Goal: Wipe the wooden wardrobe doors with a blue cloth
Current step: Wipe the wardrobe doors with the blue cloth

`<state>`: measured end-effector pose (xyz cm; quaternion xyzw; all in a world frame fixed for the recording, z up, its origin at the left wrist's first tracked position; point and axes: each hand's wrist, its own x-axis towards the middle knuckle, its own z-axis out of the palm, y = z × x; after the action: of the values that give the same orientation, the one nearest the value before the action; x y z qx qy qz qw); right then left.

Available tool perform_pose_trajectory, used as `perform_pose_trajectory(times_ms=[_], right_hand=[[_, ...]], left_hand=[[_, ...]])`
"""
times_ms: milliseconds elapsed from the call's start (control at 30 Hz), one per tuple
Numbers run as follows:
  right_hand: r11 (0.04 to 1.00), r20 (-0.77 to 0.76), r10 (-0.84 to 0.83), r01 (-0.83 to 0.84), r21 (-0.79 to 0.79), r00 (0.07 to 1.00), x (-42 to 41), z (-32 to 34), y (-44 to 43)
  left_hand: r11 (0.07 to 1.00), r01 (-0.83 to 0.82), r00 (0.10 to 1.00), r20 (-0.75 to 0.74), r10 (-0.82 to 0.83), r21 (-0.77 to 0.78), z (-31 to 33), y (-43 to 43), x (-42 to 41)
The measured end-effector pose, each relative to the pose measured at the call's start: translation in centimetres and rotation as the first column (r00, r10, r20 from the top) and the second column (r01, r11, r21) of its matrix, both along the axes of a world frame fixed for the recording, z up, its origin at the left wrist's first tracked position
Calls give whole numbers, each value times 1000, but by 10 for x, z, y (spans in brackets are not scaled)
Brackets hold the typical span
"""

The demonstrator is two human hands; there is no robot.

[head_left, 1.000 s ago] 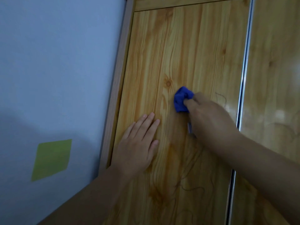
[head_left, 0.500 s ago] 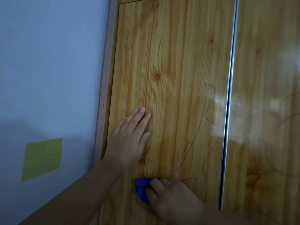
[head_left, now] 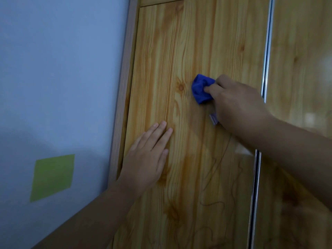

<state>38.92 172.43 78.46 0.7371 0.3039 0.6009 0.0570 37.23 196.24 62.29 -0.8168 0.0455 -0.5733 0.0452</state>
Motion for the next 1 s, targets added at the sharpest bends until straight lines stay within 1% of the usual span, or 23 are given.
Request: perform_pose_trajectory(times_ms=[67,100,167,267,333,400,500,600,733,833,933,1000], right_hand=[[999,5,15,-15,30,1000,-2,-20,5],[999,-9,28,-28,20,1000,-4,-38,8],[998,-62,44,-47,-52,997,-8,-84,16],[981,-148,104,-126,-146,984,-9,-161,28],[957,-171,116,-155,-243,979,-8,-201,33],[924,-185,119,-177,-339,976,-5,-230,35],[887,-198,108,-185,-424,974,-3,-253,36],[875,-204,126,-206,-438,971,-5,-239,24],[902,-209,80,-160,-402,975,-7,-170,-14],[949,-90,-14,-15,-316,996,-8,-100,-44],[975,-30,-79,71,-209,996,-9,-38,-65],[985,12,-89,90,-148,996,-5,-5,-74]], left_hand=[[1000,12,1000,16,-11,-16,-3,-1,3],[1000,15,1000,23,-14,-20,-4,-1,5],[1000,20,999,36,-19,-21,-5,-2,8],[999,39,998,45,-38,-17,-5,-2,9],[999,46,998,44,-45,-20,-5,-2,8],[998,48,998,40,-46,-35,-5,-4,6],[998,38,999,16,-37,-50,-4,-8,4],[998,35,999,-8,-35,-57,-1,-9,1],[998,3,1000,-27,-5,-68,2,-13,-5],[996,10,1000,-18,-12,-89,4,-25,-10],[999,43,999,-28,-43,-4,11,-44,-12],[998,61,998,-28,-60,34,16,-57,-11]])
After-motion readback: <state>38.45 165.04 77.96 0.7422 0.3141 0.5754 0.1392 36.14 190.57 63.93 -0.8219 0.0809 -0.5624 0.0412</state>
